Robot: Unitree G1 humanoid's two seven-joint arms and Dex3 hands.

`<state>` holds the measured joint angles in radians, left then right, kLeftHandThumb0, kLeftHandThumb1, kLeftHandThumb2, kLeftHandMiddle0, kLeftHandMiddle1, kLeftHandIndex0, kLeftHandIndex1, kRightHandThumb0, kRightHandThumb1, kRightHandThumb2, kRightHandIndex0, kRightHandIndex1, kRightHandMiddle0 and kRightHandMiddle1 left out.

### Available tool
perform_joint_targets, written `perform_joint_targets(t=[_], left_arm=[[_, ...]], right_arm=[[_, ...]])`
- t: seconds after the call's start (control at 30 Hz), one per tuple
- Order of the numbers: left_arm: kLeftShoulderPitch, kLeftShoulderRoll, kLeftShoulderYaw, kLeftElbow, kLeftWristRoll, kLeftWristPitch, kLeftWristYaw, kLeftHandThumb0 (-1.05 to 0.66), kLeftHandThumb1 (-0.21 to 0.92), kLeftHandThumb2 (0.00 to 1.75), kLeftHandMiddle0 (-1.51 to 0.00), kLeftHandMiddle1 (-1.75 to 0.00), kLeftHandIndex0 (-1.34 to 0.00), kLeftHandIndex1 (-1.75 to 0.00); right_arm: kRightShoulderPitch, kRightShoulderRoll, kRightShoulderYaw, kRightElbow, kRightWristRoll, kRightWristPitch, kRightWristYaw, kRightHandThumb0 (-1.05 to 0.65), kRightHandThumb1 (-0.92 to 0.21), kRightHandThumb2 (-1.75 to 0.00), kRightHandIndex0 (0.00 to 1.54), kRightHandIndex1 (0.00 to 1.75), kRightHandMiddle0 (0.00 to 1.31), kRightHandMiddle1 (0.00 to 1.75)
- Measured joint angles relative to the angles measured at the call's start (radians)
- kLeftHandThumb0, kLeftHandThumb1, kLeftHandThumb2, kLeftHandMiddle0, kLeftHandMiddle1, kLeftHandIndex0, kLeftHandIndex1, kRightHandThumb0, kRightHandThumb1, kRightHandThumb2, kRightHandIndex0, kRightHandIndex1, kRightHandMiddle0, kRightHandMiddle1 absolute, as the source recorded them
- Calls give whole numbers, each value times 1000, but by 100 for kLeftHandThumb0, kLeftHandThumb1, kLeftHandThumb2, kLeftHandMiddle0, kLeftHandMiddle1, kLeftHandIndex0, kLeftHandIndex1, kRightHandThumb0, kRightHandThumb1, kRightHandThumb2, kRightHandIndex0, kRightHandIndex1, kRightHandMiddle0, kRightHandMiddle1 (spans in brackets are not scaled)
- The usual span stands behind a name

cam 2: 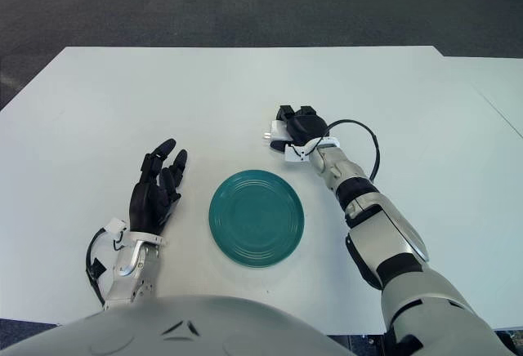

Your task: Put the charger into the plate.

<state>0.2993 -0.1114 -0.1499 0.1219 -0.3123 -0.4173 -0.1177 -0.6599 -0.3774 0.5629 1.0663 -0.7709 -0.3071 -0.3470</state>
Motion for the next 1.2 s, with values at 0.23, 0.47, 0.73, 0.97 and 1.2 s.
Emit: perform_joint_targets(t=[0.23, 0.47, 0.73, 0.97, 1.2], left_arm=[[0, 0, 1, 0, 3, 1, 4, -81, 92, 74, -37, -1, 0, -93], [-1, 0, 3, 0, 0, 1, 4, -81, 92, 74, -35, -1, 0, -93], [-1, 0, 1, -4, 17, -4, 29, -82, 92, 73, -34, 0, 0, -93], [0, 2, -1, -15, 21, -11, 51, -81, 92, 72, -34, -1, 0, -94], [-1, 3, -3, -20, 24, -13, 61, -80, 92, 71, -35, -1, 0, -97]], right_arm=[[3, -5, 3, 21, 0, -43, -82, -48, -92, -63, 83, 175, 71, 175], [8, -13, 12, 32, -1, -63, -151, -48, -92, -63, 92, 175, 77, 175], [43, -61, 8, -55, -6, -99, -205, -48, -91, -61, 102, 175, 82, 175], [139, -129, -37, -316, 8, -106, -114, -46, -89, -61, 108, 175, 86, 175], [212, -157, -96, -582, 49, -90, 17, -46, -88, -64, 109, 175, 87, 175]])
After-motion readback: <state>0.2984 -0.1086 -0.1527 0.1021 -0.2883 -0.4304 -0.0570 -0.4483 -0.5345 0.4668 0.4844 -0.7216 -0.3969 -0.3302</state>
